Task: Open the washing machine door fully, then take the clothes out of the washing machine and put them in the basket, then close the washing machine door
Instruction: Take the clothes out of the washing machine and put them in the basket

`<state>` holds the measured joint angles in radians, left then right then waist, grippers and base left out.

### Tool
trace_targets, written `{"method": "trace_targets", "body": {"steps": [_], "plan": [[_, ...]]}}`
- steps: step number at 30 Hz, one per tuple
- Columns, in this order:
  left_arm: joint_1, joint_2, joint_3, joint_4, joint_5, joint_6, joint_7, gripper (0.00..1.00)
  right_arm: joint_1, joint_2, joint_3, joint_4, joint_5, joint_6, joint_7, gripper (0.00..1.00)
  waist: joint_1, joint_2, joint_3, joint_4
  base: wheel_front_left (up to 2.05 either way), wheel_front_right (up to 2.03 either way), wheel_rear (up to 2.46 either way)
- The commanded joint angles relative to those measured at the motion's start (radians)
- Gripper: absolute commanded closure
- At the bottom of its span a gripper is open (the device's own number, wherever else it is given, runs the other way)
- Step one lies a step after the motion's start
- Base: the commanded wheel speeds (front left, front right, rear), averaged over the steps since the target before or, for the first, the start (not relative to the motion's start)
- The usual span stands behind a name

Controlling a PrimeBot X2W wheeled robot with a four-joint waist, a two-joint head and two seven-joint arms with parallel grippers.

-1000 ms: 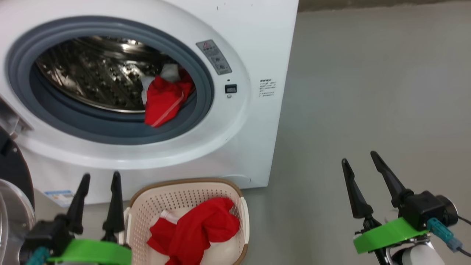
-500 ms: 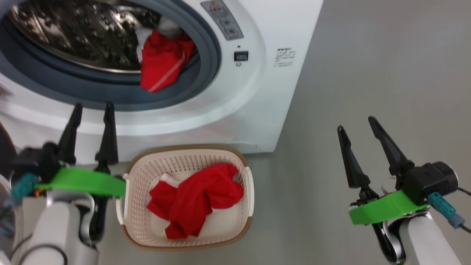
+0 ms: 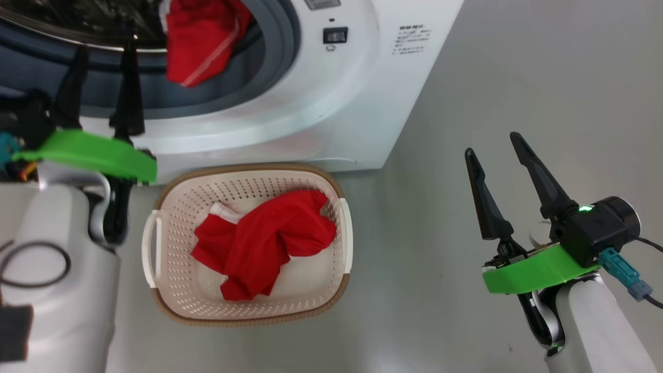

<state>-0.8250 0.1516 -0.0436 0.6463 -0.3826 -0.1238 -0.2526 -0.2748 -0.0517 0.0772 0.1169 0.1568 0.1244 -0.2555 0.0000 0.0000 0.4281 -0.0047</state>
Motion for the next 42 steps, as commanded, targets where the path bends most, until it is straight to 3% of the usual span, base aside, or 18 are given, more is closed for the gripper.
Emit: {"method": "trace_targets", "body": {"steps": [1, 7, 18, 30, 42], "plan": [[-0.053, 0.052, 0.011, 0.007, -0.013, -0.004, -0.008, 0.00, -0.016, 0.001, 0.023, -0.026, -0.005, 0.006, -0.006, 0.00, 0.0000, 0.0000, 0.036, -0.019, 0.00, 0.00, 0.00], [-0.166, 0.070, -0.040, 0.090, -0.069, -0.006, 0.026, 0.00, -0.031, 0.001, 0.031, -0.027, -0.004, 0.006, -0.006, 0.00, 0.0000, 0.0000, 0.066, -0.038, 0.00, 0.00, 0.00], [-0.292, 0.105, -0.175, 0.214, -0.297, -0.007, 0.198, 0.00, -0.040, 0.001, 0.045, -0.024, 0.006, 0.006, -0.006, 0.00, 0.0000, 0.0000, 0.090, -0.081, 0.00, 0.00, 0.00], [-0.380, 0.140, -0.279, 0.360, -0.321, -0.007, 0.358, 0.00, -0.053, 0.001, 0.077, -0.030, 0.026, 0.006, -0.006, 0.00, 0.0000, 0.0000, 0.115, -0.122, 0.00, 0.00, 0.00], [-0.437, 0.179, -0.336, 0.468, -0.292, 0.016, 0.351, 0.00, -0.069, 0.001, 0.099, -0.033, 0.066, 0.006, -0.006, 0.00, 0.0000, 0.0000, 0.151, -0.159, 0.00, 0.00, 0.00]]}}
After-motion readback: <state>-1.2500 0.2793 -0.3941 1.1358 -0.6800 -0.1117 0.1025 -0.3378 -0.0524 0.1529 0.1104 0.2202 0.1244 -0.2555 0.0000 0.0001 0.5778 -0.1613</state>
